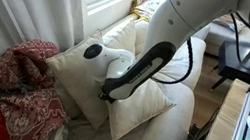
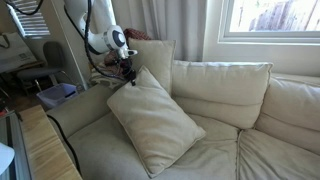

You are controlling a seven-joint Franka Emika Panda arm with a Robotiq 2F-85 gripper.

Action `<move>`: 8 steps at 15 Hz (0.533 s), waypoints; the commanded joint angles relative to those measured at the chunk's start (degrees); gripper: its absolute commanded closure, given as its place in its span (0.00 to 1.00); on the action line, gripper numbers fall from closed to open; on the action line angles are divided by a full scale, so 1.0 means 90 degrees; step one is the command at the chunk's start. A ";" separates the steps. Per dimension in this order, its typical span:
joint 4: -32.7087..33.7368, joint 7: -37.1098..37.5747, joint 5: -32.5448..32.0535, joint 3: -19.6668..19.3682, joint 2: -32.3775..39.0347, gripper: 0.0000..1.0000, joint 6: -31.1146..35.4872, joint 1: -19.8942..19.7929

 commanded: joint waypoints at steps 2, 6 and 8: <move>-0.0502 -0.1559 0.0018 0.0441 -0.0504 0.99 -0.0448 -0.0618; -0.0977 -0.3028 -0.0034 0.0704 -0.0978 0.98 -0.0614 -0.1032; -0.1202 -0.3675 -0.0068 0.0840 -0.1208 0.98 -0.0788 -0.1216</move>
